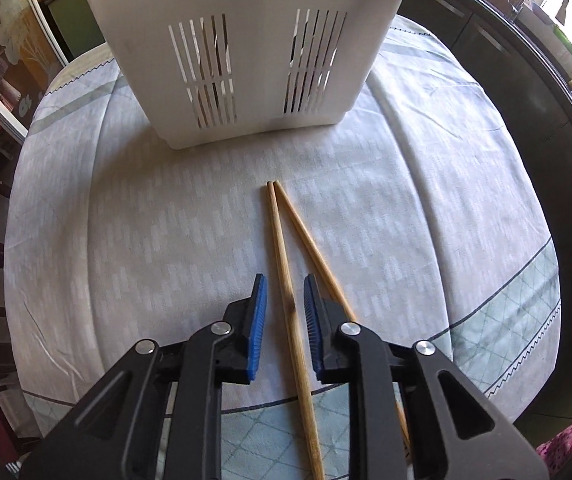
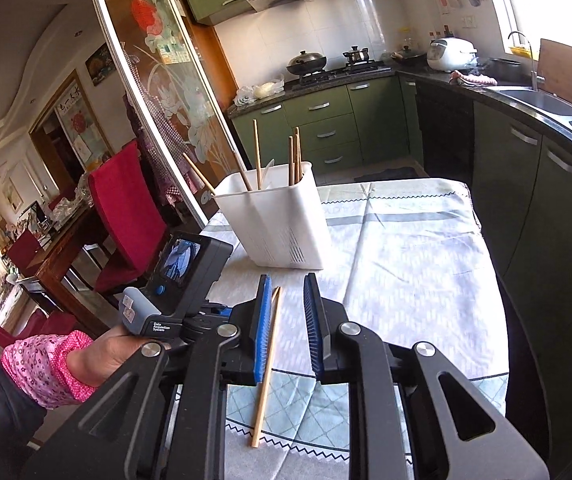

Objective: Organize utensils
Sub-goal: 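Move both tools down to the last two chopsticks, then close the left tool on one wooden chopstick and lift it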

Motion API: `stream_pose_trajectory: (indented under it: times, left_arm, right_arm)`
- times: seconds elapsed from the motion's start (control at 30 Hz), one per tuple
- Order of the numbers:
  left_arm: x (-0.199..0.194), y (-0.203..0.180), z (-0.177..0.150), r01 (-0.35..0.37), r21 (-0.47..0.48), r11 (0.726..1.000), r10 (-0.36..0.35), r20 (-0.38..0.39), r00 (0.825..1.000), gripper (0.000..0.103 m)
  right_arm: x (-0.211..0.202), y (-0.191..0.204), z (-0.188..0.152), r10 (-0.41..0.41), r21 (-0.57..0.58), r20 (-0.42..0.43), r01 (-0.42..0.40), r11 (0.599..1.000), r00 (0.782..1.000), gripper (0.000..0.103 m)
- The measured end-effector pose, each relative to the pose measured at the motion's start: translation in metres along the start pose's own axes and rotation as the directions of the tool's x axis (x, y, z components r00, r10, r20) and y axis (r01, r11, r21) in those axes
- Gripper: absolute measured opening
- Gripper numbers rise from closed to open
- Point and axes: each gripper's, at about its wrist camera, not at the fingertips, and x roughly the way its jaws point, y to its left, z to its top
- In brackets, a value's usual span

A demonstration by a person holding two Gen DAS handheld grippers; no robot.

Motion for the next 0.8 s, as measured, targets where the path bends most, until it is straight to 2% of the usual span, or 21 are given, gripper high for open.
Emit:
stream_pose_trajectory:
  times: [0.2,0.27,0.47,0.6,0.8]
  left_arm:
    - [0.007,-0.005,0.003,-0.017,-0.008,1.0,0.017,-0.003,1.0,0.011]
    - [0.008,-0.006,0.001,-0.025,-0.002,1.0,0.025,0.002,1.0,0.008]
    - [0.004,0.001,-0.001,0.002,-0.007,1.0,-0.001,0.012,1.0,0.006]
    - [-0.025,0.014,-0.007,0.008,-0.004,1.0,-0.008,0.092,0.996,0.006]
    - [-0.082,0.035,-0.028,0.036,-0.006,0.999,-0.034,0.225,0.974,0.006]
  right_arm:
    - [-0.005,0.001,0.005,0.006,-0.002,0.004,-0.006,1.0,1.0,0.017]
    - [-0.007,-0.001,0.005,0.005,0.002,0.01,-0.005,1.0,1.0,0.028]
    - [-0.006,0.001,0.002,-0.002,0.0,-0.001,0.002,1.0,1.0,0.029]
    - [0.003,0.002,0.002,-0.01,-0.009,-0.031,0.009,1.0,0.999,0.029]
    - [0.037,0.006,0.002,-0.017,-0.021,-0.107,0.014,1.0,0.994,0.029]
